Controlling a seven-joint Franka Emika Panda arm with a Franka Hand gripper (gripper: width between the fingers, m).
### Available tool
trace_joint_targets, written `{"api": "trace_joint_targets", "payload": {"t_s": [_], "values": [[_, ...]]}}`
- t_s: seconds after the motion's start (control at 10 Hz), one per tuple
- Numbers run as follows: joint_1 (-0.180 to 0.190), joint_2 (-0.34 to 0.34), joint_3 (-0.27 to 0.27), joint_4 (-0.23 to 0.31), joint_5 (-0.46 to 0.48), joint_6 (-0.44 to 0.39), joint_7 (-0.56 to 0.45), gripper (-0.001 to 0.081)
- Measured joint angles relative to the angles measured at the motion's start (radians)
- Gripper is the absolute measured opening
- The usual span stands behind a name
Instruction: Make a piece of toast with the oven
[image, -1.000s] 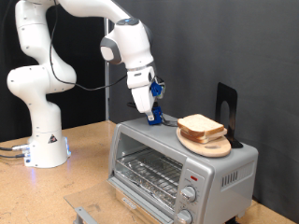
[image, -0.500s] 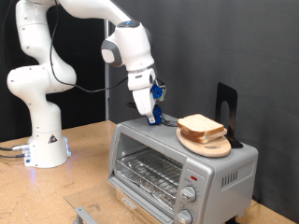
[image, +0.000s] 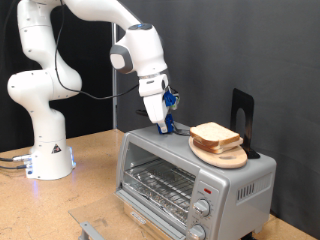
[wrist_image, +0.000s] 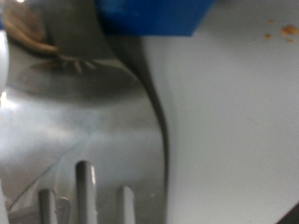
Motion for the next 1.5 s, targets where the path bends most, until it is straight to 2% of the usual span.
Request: {"api": "trace_joint_targets", "payload": {"t_s": [0.2, 1.5], "values": [[-0.005, 0.0, 0.007, 0.0, -0.013, 0.004, 0.03, 0.08], [0.014, -0.014, 0.025, -0.019, -0.003, 0.006, 0.032, 0.08]]}}
